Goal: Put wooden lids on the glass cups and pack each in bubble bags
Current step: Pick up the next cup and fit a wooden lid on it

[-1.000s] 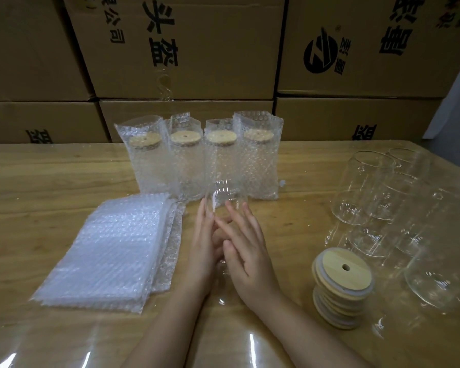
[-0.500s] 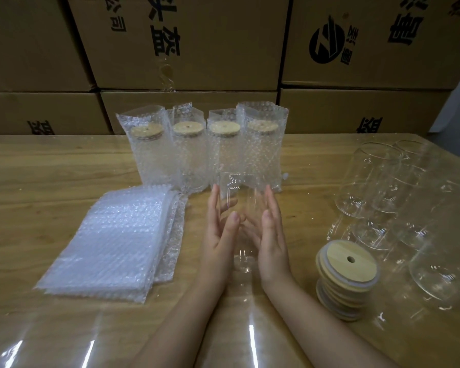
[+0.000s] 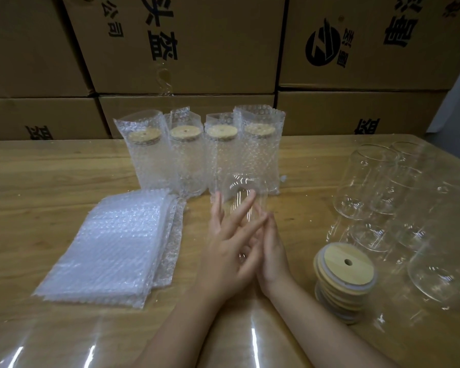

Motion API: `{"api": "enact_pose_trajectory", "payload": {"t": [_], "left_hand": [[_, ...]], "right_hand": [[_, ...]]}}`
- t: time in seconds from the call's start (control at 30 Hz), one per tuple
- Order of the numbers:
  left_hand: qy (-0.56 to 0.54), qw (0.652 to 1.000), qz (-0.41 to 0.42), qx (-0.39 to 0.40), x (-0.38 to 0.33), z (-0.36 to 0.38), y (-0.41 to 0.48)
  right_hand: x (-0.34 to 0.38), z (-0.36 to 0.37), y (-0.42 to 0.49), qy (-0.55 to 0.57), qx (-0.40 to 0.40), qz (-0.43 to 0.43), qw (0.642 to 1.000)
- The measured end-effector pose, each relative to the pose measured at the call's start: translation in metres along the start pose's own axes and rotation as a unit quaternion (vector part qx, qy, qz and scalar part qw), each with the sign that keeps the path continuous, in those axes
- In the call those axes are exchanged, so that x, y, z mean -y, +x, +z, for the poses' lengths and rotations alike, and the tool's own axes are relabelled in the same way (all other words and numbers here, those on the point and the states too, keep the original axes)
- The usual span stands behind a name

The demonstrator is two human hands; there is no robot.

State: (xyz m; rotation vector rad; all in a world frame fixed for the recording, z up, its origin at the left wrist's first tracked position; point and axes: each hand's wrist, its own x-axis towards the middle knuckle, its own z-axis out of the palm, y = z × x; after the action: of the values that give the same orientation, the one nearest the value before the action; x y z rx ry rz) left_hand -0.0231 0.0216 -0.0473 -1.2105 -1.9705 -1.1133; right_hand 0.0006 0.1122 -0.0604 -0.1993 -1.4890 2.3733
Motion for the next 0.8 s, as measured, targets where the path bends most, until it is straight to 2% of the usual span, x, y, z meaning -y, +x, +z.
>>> {"api": "enact_pose_trajectory", "payload": {"t": [0.1, 0.2, 0.27, 0.4, 0.47, 0.5, 0.6, 0.67, 0.73, 0.77, 0.8], "left_hand": [[0.027, 0.999, -0.030, 0.033, -0.001, 0.002, -0.001], [-0.020, 0.992, -0.123, 0.011, -0.003, 0.002, -0.002], [-0.097, 0.977, -0.190, -0.012, -0.004, -0.001, 0.001], [-0.284, 0.918, -0.276, -0.025, 0.002, -0.010, 0.003], [-0.351, 0.874, -0.336, 0.003, 0.005, -0.013, 0.003], [-0.403, 0.838, -0.367, 0.013, 0.006, -0.015, 0.004], [-0.574, 0.678, -0.457, 0.035, 0.018, -0.028, 0.007], [-0.610, 0.607, -0.506, 0.057, 0.030, -0.041, 0.006], [-0.609, 0.575, -0.545, 0.048, 0.039, -0.049, 0.007], [-0.598, 0.575, -0.557, 0.022, 0.043, -0.049, 0.007], [-0.577, 0.593, -0.562, -0.011, 0.045, -0.048, 0.007]], "right_hand": [[0.000, -0.002, 0.002, 0.031, -0.025, 0.011, 0.999], [0.000, -0.001, 0.003, 0.031, -0.046, 0.000, 0.998], [0.000, -0.001, 0.001, 0.003, -0.035, -0.016, 0.999], [-0.001, 0.001, 0.000, -0.040, -0.017, -0.037, 0.998], [0.001, 0.001, 0.002, -0.014, -0.019, -0.031, 0.999], [0.002, 0.001, 0.003, 0.014, -0.021, -0.028, 0.999], [0.005, -0.003, 0.003, 0.037, -0.051, -0.036, 0.997], [0.004, -0.003, 0.001, 0.038, -0.065, -0.029, 0.997], [0.002, -0.002, 0.000, 0.024, -0.078, -0.032, 0.996], [0.002, -0.001, 0.000, 0.003, -0.087, -0.046, 0.995], [0.002, 0.001, -0.001, -0.019, -0.094, -0.062, 0.993]]}}
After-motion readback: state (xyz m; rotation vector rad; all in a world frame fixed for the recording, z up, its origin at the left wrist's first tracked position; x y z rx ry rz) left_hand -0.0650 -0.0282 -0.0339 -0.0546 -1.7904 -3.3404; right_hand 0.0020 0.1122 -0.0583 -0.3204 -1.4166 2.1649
